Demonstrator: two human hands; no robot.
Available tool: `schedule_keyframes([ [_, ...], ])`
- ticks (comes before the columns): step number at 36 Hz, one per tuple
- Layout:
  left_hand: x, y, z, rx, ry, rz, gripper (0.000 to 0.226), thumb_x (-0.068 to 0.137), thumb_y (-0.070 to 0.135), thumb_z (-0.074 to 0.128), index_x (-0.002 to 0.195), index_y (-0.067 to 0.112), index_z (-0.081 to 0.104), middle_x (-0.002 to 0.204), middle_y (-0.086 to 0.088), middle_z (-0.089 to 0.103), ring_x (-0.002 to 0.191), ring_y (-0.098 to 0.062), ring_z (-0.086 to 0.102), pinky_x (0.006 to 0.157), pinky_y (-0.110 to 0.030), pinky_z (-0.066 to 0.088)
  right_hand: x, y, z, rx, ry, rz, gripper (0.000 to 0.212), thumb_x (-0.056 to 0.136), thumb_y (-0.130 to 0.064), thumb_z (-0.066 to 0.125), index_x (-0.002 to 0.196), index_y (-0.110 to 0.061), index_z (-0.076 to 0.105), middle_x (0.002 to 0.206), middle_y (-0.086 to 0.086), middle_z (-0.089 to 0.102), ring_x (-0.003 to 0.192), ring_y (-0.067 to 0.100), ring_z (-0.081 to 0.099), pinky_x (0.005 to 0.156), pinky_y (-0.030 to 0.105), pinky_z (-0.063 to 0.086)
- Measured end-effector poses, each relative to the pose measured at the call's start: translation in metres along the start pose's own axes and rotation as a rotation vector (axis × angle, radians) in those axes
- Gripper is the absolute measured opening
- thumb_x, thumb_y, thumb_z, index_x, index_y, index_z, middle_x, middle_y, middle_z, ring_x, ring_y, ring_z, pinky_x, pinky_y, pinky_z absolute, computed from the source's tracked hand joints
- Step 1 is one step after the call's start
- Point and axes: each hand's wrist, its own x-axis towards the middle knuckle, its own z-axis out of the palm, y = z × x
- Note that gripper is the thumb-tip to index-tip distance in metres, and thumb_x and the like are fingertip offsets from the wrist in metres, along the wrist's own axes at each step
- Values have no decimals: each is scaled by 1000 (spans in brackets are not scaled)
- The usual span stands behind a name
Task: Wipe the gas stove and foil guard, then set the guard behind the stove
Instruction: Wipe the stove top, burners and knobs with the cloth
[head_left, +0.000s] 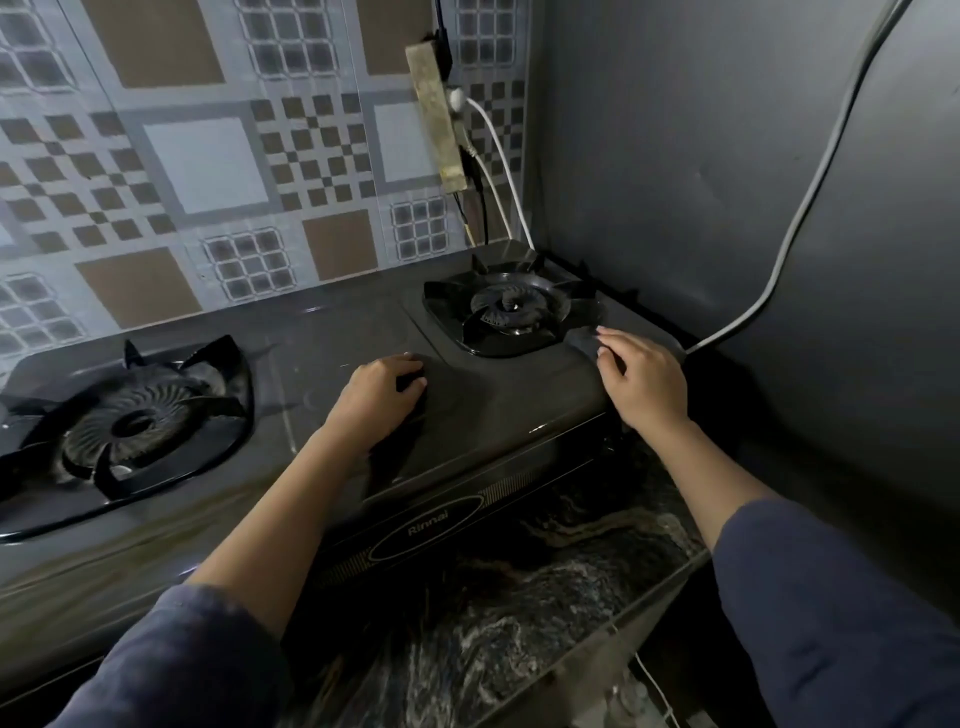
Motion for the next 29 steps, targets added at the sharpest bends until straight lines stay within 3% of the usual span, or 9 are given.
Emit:
schedule_keyframes([
  [4,-4,-3,-4,36,4,-7,37,91,24,54,126,12,58,141,-3,49,127,-25,48,106,-32,34,-5,-10,11,-12,119,170,34,89,-23,44,109,-9,68,119,5,67,111,22,60,97,39,44],
  [11,-18,-15,-15,57,13,-39,37,91,25,53,126,12,57,142,-2,48,126,-26,48,105,-32,35,-13,-35,19,-24,124,343,34,93,-18,42,119,-8,62,135,5,55,126,25,47,106,42,31],
  [23,-46,-53,-37,84,30,-37,39,90,24,56,125,9,58,140,-5,50,127,-25,48,107,-31,34,-41,-105,31,-70,67,229,43,85,-24,37,113,-12,66,127,4,62,119,27,54,99,43,36],
  [29,-62,-66,-48,127,21,-37,40,91,27,53,127,11,57,142,-4,48,127,-25,48,105,-31,35,-46,-134,33,-153,-140,181,37,94,-24,40,128,-21,55,143,-2,47,129,22,42,105,39,27],
])
